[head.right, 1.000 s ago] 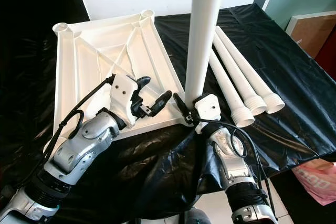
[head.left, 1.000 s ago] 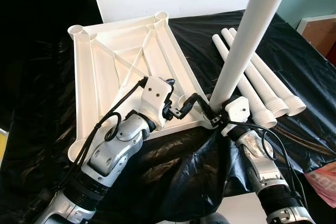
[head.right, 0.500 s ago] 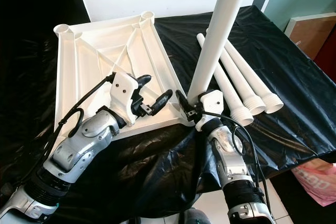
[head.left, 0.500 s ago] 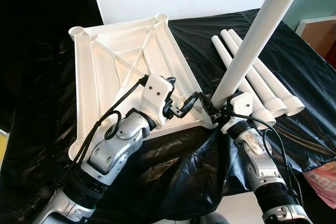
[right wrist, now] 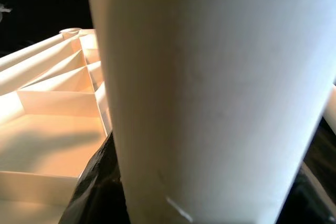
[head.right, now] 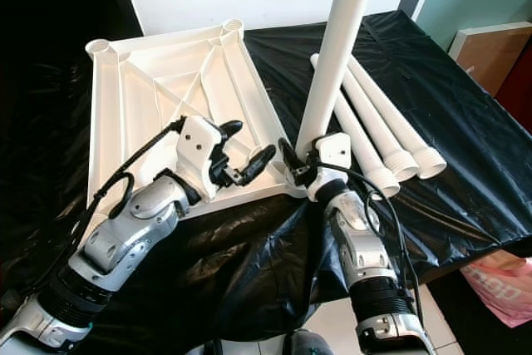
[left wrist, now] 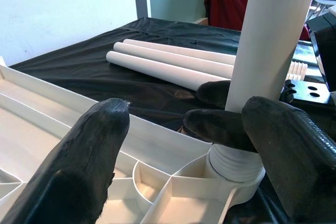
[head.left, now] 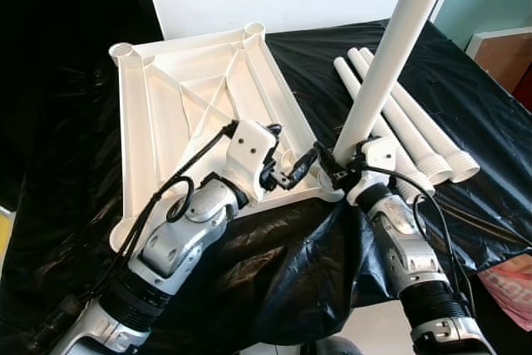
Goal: Building children table
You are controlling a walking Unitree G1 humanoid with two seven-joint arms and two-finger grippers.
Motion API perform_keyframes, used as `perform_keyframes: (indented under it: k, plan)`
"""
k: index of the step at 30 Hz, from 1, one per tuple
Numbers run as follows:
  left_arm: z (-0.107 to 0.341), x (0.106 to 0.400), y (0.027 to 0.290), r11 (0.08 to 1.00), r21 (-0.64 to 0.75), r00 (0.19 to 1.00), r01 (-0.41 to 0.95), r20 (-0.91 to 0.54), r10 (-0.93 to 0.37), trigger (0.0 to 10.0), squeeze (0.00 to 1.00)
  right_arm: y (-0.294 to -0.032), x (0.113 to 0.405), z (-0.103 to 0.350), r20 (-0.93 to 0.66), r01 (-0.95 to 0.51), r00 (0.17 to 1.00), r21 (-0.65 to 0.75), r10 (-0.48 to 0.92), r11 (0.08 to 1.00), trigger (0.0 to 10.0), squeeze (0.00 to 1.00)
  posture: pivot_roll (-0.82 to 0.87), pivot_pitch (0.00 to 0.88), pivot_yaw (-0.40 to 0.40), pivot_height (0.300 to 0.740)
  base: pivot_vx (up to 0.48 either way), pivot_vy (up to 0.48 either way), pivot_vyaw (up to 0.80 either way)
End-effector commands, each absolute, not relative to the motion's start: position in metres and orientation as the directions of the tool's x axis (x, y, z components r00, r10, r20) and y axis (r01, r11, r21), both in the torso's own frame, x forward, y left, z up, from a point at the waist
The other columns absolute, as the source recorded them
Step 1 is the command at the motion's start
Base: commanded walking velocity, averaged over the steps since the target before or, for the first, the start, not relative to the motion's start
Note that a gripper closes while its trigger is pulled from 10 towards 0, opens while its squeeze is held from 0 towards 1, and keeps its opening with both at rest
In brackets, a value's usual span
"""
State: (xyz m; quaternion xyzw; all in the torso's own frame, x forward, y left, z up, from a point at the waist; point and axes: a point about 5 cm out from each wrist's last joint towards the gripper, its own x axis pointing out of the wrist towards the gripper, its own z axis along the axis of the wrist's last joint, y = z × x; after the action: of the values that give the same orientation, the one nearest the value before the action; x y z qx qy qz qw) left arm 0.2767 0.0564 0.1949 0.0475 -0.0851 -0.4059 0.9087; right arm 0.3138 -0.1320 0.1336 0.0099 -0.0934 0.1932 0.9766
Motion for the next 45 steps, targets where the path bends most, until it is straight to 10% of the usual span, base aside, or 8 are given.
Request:
perform_keyframes:
  k: [1,18,32,33,45]
  plan:
    - [0.194,0.263,0.047,0.444,0.184,0.439,0.877,0.072,-0.896,10.0,0.0,-0.133,0.31,0.102,0.036,-0.346,0.938,0.037,0.345,0.938,10.0,0.0,0.01,0.112,0.001,0.74,0.0,0.0,0.0]
    - [0.192,0.262,0.048,0.451,0.179,0.447,0.874,0.065,-0.892,10.0,0.0,-0.113,0.303,0.111,0.113,0.02,0.993,0.102,-0.032,0.995,10.0,0.0,0.03,0.117,-0.014,0.74,0.0,0.0,0.0]
    - [0.192,0.262,0.048,0.452,0.179,0.448,0.874,0.064,-0.892,10.0,0.0,-0.113,0.302,0.112,0.115,0.052,0.991,0.106,-0.065,0.993,10.0,0.0,0.03,0.12,-0.012,0.74,0.0,0.0,0.0]
    - [0.192,0.262,0.048,0.451,0.18,0.448,0.874,0.064,-0.892,10.0,0.0,-0.114,0.303,0.115,0.134,0.042,0.989,0.122,-0.059,0.992,10.0,1.0,0.02,0.122,-0.008,0.74,0.0,0.0,0.0]
    - [0.192,0.262,0.048,0.45,0.181,0.447,0.874,0.063,-0.892,10.0,0.0,-0.118,0.303,0.122,0.177,-0.014,0.984,0.125,-0.009,0.992,10.0,1.0,0.02,0.119,-0.004,0.74,0.0,0.0,0.0]
